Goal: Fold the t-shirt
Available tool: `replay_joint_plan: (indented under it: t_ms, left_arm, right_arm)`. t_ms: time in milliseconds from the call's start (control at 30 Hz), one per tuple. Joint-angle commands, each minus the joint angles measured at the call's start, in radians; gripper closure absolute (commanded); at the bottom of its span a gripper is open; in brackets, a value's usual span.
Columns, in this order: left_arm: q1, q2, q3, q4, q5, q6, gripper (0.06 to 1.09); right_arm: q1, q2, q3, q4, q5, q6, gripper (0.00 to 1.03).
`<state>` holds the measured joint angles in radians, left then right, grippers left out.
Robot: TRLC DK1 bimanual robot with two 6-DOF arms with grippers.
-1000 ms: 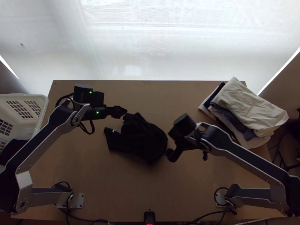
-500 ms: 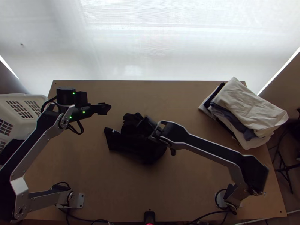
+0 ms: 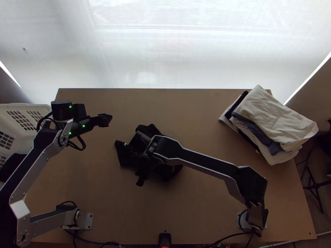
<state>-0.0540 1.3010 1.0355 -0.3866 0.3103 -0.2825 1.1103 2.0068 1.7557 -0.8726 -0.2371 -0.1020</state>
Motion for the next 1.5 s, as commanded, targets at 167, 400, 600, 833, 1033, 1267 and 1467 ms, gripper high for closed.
replay_joint_plan:
  t_ms: [167,400,600,833,1033,1267,1467]
  left_arm:
    - [0.066,-0.009,-0.028,0.014,0.006,0.020,0.10]
    - [0.074,-0.016,-0.029,0.014,0.007,0.022,0.10]
    - [0.075,-0.014,-0.034,0.014,0.009,0.029,0.10]
    - [0.082,-0.014,-0.035,0.017,0.009,0.029,0.10]
    - [0.089,-0.014,-0.038,0.018,0.009,0.031,0.10]
    - [0.097,-0.022,-0.037,0.018,0.010,0.029,0.10]
    - [0.095,-0.017,-0.037,0.022,0.012,0.020,0.10]
  right_arm:
    - [0.000,0.081,0.011,0.020,-0.018,-0.011,0.68]
    - [-0.029,0.092,-0.027,0.061,-0.016,-0.016,0.68]
    - [-0.052,0.092,-0.044,0.081,-0.016,-0.027,0.68]
    - [-0.063,0.099,-0.085,0.119,-0.007,-0.039,0.68]
    - [-0.063,0.109,-0.094,0.147,-0.005,-0.050,0.85]
    - [-0.076,-0.017,-0.110,0.178,-0.007,-0.050,1.00]
    - [-0.129,-0.201,-0.073,0.179,-0.008,0.031,1.00]
